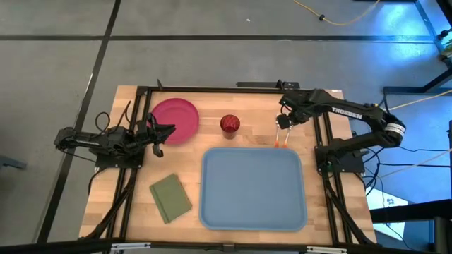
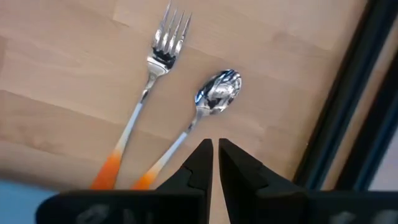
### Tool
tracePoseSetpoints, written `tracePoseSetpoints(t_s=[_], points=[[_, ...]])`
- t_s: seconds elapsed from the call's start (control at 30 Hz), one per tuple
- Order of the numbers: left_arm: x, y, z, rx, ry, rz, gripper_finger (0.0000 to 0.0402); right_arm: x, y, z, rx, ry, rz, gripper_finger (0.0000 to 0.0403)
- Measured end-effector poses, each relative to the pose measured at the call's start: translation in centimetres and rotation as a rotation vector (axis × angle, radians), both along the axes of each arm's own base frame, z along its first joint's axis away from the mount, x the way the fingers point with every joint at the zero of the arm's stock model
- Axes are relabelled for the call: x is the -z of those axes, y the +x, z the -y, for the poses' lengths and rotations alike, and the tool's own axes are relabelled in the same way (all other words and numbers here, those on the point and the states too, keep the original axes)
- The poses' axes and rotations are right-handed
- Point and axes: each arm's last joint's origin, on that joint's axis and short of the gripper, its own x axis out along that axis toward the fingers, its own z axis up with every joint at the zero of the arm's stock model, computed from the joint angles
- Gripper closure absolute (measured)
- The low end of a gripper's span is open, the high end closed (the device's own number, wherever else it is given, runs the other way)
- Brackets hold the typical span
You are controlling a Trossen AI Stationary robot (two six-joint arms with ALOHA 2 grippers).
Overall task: Pick and place plate/cup/fork/spoon on tray
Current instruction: Put the orange spoon on the blue serving tray
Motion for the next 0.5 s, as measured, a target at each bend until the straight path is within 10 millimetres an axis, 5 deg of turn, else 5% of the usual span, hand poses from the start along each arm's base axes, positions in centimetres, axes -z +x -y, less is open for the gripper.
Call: tracePoseSetpoints(t_s=[0.5], points=[[0.6, 0.1, 0.0, 0.000, 0.007, -0.066, 0.0347, 5.1, -0.8, -0.5, 0.002, 0.072, 0.083, 0.0370]])
